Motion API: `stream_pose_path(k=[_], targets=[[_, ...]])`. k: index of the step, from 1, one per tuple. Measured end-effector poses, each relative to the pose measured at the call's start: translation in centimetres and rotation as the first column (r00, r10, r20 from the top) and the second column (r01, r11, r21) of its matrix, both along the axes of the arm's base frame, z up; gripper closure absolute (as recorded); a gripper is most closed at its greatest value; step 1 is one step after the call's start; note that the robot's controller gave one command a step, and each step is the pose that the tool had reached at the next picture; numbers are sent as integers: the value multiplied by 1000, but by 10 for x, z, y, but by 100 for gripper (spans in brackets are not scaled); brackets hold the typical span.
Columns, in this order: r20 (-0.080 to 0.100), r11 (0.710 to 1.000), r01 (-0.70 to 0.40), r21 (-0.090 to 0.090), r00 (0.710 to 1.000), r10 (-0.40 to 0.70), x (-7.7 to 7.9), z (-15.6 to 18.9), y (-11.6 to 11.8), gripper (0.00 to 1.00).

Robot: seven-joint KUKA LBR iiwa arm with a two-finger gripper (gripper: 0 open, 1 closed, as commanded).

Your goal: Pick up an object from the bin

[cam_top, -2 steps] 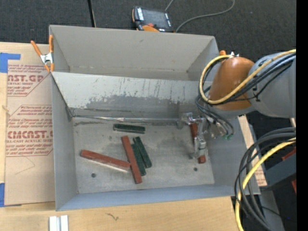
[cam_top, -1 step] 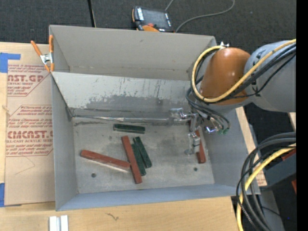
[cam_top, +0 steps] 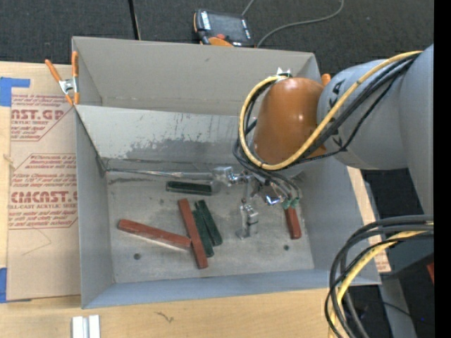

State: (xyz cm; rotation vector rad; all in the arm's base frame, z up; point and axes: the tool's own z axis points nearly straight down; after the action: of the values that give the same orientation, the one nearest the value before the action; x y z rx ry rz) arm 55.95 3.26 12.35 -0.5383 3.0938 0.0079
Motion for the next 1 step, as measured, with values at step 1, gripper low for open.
stream_pose_path(k=[1], targets=[[-1, 980, -198, -1, 980, 198, -33, -23, 92, 0]])
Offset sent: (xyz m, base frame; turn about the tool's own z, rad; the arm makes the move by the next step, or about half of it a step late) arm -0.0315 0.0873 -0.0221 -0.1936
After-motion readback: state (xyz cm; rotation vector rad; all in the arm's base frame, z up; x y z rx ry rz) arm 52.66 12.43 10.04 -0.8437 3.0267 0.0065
